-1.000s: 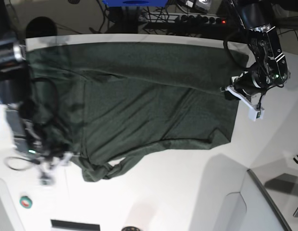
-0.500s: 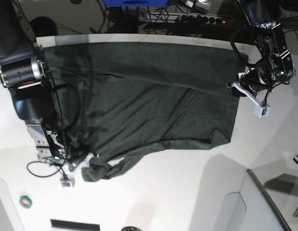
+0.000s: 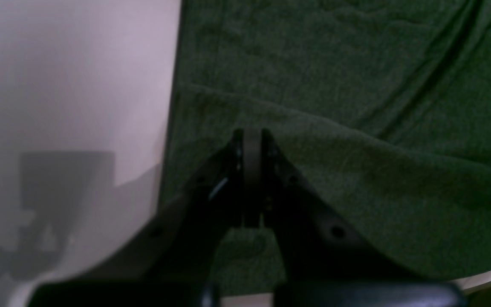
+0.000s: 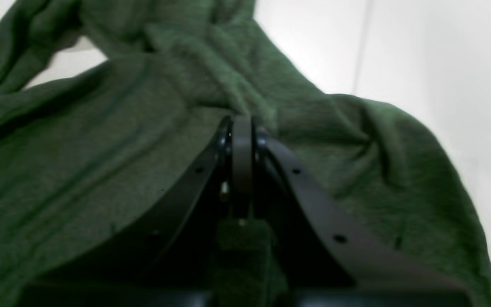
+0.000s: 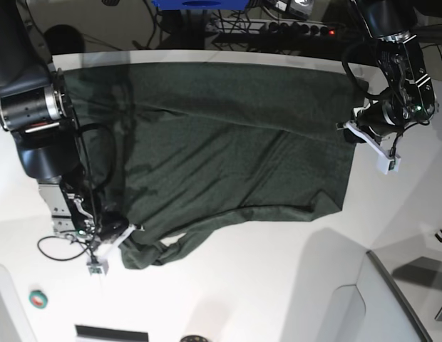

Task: Layout the t-shirt on the table in an organized manner, then fold the t-shirt properly
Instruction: 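Move the right gripper to the shirt hem and grasp it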

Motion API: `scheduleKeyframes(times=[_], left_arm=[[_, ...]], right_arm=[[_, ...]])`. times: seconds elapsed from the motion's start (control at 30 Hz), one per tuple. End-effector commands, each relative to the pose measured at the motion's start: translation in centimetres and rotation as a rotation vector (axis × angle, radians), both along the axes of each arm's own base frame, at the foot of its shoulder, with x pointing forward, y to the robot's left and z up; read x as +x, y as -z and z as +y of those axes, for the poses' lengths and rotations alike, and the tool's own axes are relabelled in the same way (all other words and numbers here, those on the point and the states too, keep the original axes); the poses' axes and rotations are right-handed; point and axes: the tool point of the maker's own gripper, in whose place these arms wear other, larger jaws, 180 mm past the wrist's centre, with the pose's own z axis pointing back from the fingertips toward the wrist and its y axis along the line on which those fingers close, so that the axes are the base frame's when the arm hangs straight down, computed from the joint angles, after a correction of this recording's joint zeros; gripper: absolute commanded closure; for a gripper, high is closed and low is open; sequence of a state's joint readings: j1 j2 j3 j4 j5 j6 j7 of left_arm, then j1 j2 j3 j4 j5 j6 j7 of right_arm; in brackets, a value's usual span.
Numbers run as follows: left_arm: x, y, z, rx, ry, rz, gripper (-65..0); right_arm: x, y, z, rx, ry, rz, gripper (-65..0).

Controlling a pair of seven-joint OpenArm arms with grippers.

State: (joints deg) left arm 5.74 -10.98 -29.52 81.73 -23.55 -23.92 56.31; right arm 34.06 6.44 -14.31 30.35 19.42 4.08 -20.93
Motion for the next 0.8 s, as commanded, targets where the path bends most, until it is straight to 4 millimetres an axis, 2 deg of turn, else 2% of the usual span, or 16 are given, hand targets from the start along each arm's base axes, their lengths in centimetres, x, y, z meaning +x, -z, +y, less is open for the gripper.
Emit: scheduleKeyframes(times=[0.0, 0.07, 0.17, 0.3, 0.47, 0.53, 0.6, 0.67, 0.7, 0.77], left_arm=[[0.9, -1.1, 0.7, 0.015, 0.001, -0.04, 0.0], [0.9, -1.1, 0.7, 0.015, 0.001, -0.04, 0.0], [0.9, -1.2, 1.0, 0.023, 0.002, -0.04, 0.0], [1.1, -1.4, 1.2, 0.029, 0.002, -0.043, 0.0], [1.2, -1.4, 1.2, 0.029, 0.002, -0.046, 0.0], [1.3, -1.5, 1.2, 0.029, 0.002, -0.048, 0.0], [1.4, -1.6, 1.2, 0.029, 0.002, -0.051, 0.0], [1.4, -1.5, 1.2, 0.027, 0.002, -0.051, 0.0], [1.4, -1.5, 1.2, 0.027, 0.002, -0.051, 0.0], [1.4, -1.5, 1.1, 0.026, 0.002, -0.051, 0.0]], right_arm=[[2.3, -2.5, 0.6, 0.014, -0.008, -0.072, -0.2], [2.2, -2.7, 0.8, 0.015, -0.015, -0.057, -0.2], [1.7, -4.0, 2.2, 0.029, -0.054, -0.081, -0.3], [0.2, -7.7, 4.7, 0.049, -0.125, -0.153, -0.3], [-3.9, -10.8, 7.6, 0.077, -0.207, -0.182, -0.3], [-5.9, -11.3, 8.8, 0.095, -0.234, -0.186, -0.3], [-6.6, -11.2, 9.9, 0.126, -0.235, -0.185, -0.5], [-6.4, -10.3, 10.0, 0.132, -0.223, -0.162, -0.8], [-5.6, -10.2, 9.5, 0.133, -0.193, -0.167, -0.9], [-4.2, -9.0, 8.3, 0.125, -0.113, -0.155, -5.6]])
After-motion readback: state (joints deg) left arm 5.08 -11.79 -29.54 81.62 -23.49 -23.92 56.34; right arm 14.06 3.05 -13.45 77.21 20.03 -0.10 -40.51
